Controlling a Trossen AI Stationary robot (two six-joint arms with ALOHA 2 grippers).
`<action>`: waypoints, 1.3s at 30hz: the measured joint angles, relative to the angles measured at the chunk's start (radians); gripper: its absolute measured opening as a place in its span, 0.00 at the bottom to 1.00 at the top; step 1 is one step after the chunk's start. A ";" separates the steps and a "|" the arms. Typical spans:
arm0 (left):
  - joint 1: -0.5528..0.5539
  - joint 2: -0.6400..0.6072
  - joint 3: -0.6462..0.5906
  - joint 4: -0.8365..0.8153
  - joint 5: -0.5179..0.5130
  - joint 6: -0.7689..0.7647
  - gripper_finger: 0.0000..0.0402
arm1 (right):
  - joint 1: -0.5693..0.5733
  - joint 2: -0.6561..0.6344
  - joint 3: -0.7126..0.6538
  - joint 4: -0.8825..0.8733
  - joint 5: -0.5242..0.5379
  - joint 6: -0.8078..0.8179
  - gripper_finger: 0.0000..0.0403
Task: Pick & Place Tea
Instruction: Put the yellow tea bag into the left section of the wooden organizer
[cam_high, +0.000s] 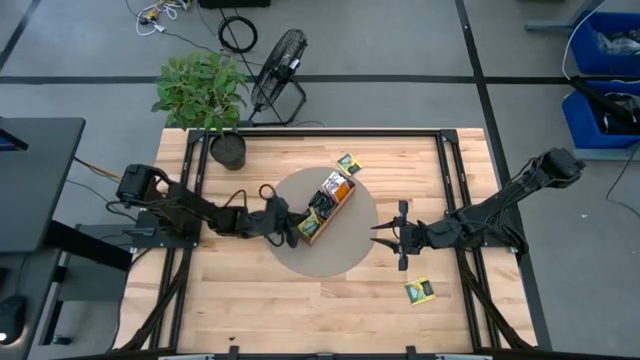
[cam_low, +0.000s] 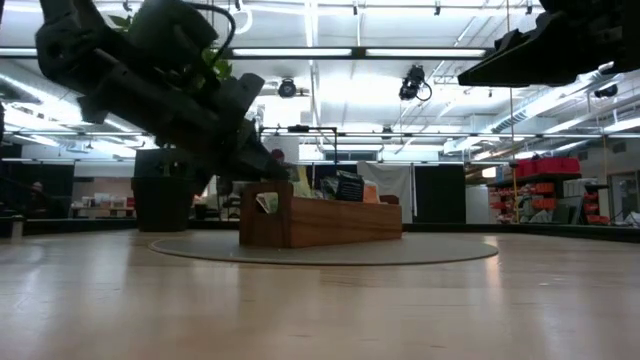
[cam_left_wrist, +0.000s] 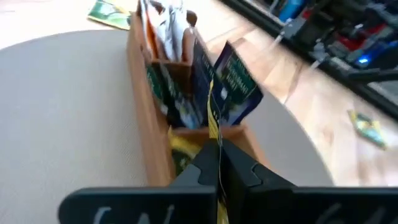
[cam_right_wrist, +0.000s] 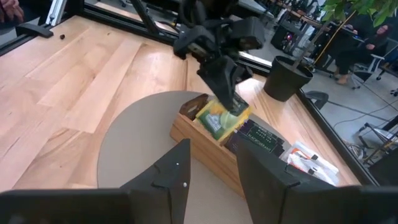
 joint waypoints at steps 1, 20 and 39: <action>-0.014 0.000 0.000 -0.013 -0.031 0.000 0.01 | 0.000 0.000 0.000 0.000 0.000 0.000 0.34; -0.080 0.008 0.000 -0.017 -0.164 0.031 0.18 | 0.000 0.000 0.000 0.007 0.000 0.000 0.34; -0.155 0.000 0.000 0.299 -0.112 0.338 0.46 | 0.005 0.000 0.000 -0.134 -0.149 0.262 0.34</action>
